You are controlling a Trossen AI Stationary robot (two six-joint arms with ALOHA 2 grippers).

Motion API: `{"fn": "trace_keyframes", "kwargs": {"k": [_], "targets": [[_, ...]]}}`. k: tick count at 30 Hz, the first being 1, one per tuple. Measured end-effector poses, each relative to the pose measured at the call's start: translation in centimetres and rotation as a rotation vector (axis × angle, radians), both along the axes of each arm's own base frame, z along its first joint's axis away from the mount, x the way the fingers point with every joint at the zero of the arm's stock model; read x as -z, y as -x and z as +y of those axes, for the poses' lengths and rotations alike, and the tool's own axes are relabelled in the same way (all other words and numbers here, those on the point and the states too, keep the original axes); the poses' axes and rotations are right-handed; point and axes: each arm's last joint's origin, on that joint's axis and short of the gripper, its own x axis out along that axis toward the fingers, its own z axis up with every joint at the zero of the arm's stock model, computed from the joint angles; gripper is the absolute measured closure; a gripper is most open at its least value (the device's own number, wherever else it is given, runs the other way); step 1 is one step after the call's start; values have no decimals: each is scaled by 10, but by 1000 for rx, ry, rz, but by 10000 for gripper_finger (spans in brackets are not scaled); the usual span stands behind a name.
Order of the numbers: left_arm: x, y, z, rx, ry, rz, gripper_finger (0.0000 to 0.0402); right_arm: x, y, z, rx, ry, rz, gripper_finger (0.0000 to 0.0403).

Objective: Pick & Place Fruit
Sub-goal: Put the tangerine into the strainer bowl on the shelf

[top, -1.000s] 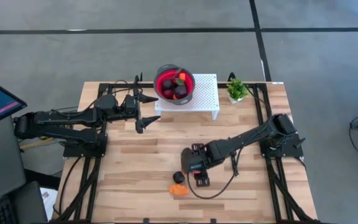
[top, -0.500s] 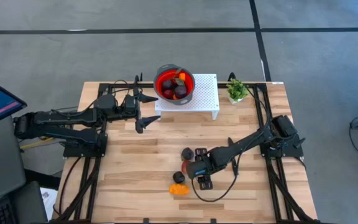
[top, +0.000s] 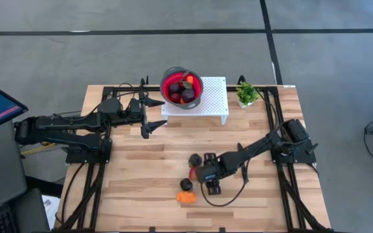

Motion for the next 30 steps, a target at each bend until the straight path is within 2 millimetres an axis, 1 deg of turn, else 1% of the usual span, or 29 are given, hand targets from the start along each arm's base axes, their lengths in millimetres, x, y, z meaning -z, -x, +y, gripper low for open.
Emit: {"fn": "trace_keyframes", "kwargs": {"k": [5, 12, 16, 24, 27, 30], "targets": [[0, 0, 0, 0, 0, 0, 27, 9, 4, -4, 9, 0, 0, 154], [0, 0, 0, 1, 0, 0, 27, 11, 3, -7, 22, -5, -13, 158], [0, 0, 0, 0, 0, 0, 27, 11, 3, -8, 29, -6, -13, 185], [0, 0, 0, 0, 0, 0, 27, 11, 3, -8, 27, -13, -12, 269], [0, 0, 0, 0, 0, 0, 27, 11, 3, -8, 26, -14, -12, 277], [0, 0, 0, 1, 0, 0, 27, 11, 3, -8, 26, -15, -11, 265]]}}
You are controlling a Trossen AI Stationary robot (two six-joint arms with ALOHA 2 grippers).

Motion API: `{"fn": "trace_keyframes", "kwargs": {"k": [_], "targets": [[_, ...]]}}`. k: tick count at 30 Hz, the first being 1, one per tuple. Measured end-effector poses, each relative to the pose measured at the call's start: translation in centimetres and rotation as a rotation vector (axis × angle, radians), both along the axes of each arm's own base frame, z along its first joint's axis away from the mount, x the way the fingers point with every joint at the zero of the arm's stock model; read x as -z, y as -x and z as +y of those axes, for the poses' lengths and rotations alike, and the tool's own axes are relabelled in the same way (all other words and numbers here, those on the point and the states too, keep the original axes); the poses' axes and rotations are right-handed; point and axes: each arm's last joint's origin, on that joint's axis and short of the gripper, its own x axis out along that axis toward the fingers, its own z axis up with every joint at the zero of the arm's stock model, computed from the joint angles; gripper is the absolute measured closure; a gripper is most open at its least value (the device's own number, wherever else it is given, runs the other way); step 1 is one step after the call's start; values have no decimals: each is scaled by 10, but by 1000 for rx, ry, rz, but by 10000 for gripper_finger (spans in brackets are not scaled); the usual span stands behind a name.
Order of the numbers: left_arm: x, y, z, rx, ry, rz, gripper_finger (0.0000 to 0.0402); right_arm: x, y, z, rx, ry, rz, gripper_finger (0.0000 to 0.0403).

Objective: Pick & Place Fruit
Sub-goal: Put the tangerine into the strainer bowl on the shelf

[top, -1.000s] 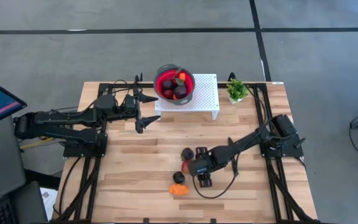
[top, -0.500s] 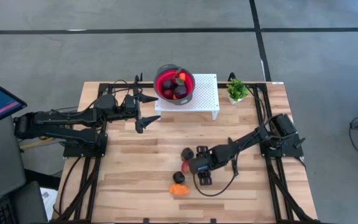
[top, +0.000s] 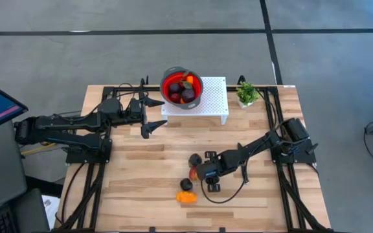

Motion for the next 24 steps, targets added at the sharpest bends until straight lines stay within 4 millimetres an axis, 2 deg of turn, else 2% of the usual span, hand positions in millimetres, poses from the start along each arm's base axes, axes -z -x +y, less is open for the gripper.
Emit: {"fn": "trace_keyframes", "kwargs": {"k": [7, 17, 24], "targets": [[0, 0, 0, 0, 0, 0, 27, 0, 0, 0, -1, -4, 2, 243], [0, 0, 0, 0, 0, 0, 27, -4, 1, -2, 15, -33, 13, 271], [0, 0, 0, 0, 0, 0, 27, -36, 2, -2, 2, -50, -36, 263]]}}
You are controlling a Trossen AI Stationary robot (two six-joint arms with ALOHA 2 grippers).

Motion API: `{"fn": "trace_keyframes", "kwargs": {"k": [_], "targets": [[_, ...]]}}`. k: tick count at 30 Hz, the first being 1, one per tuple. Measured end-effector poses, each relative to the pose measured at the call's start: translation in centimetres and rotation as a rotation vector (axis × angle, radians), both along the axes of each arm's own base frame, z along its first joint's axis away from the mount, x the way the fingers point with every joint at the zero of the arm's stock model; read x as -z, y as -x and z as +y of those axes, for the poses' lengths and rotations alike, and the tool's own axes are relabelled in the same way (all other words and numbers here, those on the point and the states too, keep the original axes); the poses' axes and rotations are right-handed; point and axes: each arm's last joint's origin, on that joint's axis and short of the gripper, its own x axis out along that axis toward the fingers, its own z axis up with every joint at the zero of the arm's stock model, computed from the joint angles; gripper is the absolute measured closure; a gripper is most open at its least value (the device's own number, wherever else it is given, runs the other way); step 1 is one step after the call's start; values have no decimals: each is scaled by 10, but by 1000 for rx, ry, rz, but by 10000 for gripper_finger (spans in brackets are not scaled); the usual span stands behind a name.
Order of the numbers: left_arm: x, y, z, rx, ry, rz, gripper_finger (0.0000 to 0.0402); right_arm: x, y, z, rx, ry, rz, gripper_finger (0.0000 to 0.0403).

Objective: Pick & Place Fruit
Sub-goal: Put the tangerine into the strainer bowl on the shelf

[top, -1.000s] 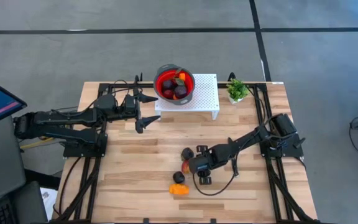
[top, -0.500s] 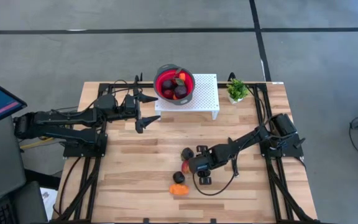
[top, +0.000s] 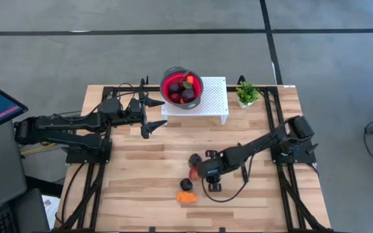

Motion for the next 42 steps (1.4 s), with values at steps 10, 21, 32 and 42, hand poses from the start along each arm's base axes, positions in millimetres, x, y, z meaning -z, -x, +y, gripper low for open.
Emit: {"fn": "trace_keyframes", "kwargs": {"k": [10, 21, 32, 42], "targets": [[0, 0, 0, 0, 0, -1, 27, -86, -7, -38, -22, 42, -279, 270], [0, 0, 0, 0, -1, -4, 27, -196, -27, -149, 134, 247, -719, 265], [-1, 0, 0, -1, -2, -7, 27, -215, -20, -246, 315, 288, -880, 264], [-1, 0, 0, 0, -2, -7, 27, -156, -19, -307, 481, 222, -615, 262]]}}
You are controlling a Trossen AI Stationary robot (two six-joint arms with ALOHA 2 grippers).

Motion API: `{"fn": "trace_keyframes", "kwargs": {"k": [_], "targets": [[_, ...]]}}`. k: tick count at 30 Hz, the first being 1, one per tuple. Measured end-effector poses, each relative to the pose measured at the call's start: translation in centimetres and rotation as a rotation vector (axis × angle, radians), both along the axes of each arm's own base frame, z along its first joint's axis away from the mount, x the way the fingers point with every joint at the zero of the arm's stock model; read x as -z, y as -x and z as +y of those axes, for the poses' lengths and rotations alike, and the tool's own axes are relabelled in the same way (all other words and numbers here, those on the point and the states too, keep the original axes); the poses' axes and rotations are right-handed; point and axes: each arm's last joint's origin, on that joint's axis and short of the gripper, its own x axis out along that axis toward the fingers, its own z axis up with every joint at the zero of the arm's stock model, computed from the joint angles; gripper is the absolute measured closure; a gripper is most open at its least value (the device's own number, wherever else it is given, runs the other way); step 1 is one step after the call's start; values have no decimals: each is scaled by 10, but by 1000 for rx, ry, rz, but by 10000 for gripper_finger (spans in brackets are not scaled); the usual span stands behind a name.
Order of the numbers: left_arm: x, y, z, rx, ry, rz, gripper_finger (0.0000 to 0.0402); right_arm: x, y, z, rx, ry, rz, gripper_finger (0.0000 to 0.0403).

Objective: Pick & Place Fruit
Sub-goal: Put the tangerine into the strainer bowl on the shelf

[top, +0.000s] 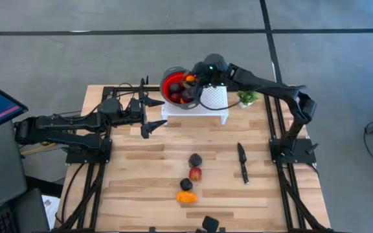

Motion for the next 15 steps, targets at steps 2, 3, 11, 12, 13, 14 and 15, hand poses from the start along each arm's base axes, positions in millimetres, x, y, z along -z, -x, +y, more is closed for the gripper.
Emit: {"fn": "trace_keyframes", "kwargs": {"k": [2, 3, 11, 12, 13, 14, 15], "targets": [[0, 0, 0, 0, 0, 0, 27, 8, 2, -6, 16, -24, 42, 263], [0, 0, 0, 0, 0, 0, 27, 11, 2, -8, 19, -31, 55, 263], [0, 0, 0, 0, 0, -1, 27, 18, 3, -9, 23, -56, 100, 243], [0, 0, 0, 0, 0, -1, 27, 18, 3, -9, 23, -56, 100, 239], [0, 0, 0, 0, 0, -1, 27, 18, 2, -8, 25, -55, 97, 235], [0, 0, 0, 0, 0, -1, 27, 18, 1, -8, 32, -61, 89, 229], [0, 0, 0, 0, 0, -1, 27, 18, 1, -8, 41, -72, 80, 223]]}}
